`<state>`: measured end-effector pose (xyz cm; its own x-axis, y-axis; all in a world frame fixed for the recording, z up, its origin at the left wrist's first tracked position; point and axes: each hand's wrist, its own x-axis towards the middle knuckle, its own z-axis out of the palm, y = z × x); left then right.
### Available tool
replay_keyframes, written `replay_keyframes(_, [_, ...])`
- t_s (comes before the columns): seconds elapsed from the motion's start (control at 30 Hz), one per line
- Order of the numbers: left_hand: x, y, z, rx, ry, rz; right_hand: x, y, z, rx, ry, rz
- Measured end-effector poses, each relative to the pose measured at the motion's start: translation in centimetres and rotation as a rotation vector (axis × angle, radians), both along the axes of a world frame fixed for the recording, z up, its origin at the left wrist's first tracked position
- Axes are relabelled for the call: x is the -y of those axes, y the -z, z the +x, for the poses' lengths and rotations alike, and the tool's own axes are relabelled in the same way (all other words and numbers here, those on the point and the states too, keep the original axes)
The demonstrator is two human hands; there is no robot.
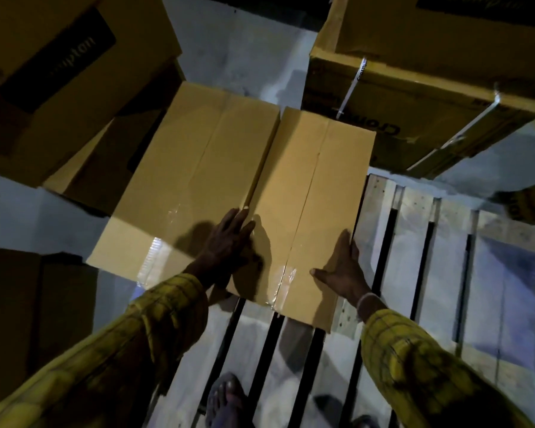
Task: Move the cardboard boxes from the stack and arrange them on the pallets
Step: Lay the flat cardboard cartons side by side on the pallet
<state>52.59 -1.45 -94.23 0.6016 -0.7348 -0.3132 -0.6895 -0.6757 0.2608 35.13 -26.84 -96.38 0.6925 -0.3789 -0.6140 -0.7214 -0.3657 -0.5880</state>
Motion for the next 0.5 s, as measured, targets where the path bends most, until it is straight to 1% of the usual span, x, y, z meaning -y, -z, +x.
replay_keyframes(0.13, [-1.5,1.0,-3.1,0.073,0.132,-0.126,-1.6,-0.5,-0.1,-0.019,0.023,-0.027])
replay_keyframes(0.2, [-1.3,0.7,-5.6,0.075,0.114,-0.18,-2.4,-0.7,-0.1,-0.027,0.065,-0.02])
replay_keyframes(0.33, [-0.5,1.4,-7.7,0.012,-0.116,-0.22,-2.5,-0.7,-0.1,-0.034,0.101,0.0])
replay_keyframes(0.43, [0.8,2.1,-7.2,-0.079,-0.244,-0.164,-1.9,-0.1,-0.3,-0.029,0.108,0.021])
replay_keyframes(0.5, [2.1,2.1,-6.8,-0.121,-0.325,-0.091,-1.4,0.4,-0.3,-0.016,0.119,0.032])
